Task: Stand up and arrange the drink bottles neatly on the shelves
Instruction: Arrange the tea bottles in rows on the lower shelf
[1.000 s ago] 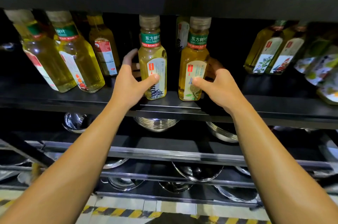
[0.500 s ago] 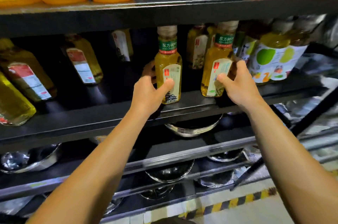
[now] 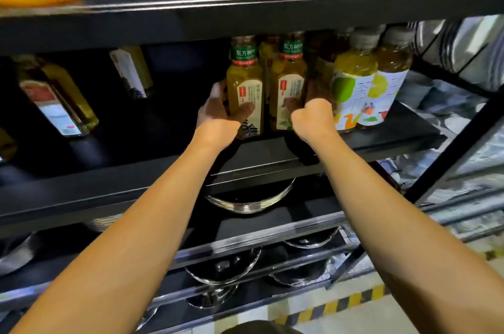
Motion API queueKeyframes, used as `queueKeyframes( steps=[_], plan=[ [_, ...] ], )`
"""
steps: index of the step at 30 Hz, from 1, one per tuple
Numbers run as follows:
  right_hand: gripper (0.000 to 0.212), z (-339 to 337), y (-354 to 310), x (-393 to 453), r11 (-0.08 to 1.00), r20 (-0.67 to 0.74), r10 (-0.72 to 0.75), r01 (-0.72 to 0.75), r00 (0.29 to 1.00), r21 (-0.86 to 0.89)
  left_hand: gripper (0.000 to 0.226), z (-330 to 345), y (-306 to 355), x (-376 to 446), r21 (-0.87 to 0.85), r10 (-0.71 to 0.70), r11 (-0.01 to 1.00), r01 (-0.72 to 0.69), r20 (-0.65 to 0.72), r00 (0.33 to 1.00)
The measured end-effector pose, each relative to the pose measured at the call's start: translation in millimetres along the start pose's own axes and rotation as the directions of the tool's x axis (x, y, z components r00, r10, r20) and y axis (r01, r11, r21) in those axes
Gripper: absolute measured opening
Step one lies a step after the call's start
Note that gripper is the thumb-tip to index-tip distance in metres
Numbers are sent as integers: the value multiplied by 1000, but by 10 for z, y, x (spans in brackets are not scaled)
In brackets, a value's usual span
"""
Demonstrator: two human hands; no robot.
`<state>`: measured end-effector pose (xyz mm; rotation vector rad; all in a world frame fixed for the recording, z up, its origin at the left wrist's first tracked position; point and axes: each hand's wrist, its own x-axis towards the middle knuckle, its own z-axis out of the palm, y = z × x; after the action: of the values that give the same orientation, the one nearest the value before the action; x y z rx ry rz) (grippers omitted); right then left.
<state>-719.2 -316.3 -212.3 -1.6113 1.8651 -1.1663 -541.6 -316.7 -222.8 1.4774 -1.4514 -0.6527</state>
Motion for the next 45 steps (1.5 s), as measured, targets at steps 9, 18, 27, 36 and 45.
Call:
queueKeyframes(
  steps=[9, 18, 27, 36, 45],
  plan=[
    [45, 43, 82, 283, 991, 131, 57, -41, 990, -125, 56, 189, 79, 142, 141, 80, 988, -69, -75, 994],
    [44, 137, 74, 417, 987, 5, -150, 150, 989, -51, 42, 277, 130, 131, 220, 66, 975, -31, -150, 987],
    [46, 161, 24, 419, 991, 43, -122, 124, 992, -56, 42, 291, 151, 185, 222, 20, 975, 18, -166, 986],
    [56, 145, 7, 209, 990, -8, -137, 137, 991, 15, 46, 298, 172, 197, 218, 1, 975, 38, -179, 984],
    [26, 310, -159, -635, 912, -87, -332, 343, 939, 224, 66, -447, -40, -355, 119, -2, 992, 39, -292, 956]
  ],
)
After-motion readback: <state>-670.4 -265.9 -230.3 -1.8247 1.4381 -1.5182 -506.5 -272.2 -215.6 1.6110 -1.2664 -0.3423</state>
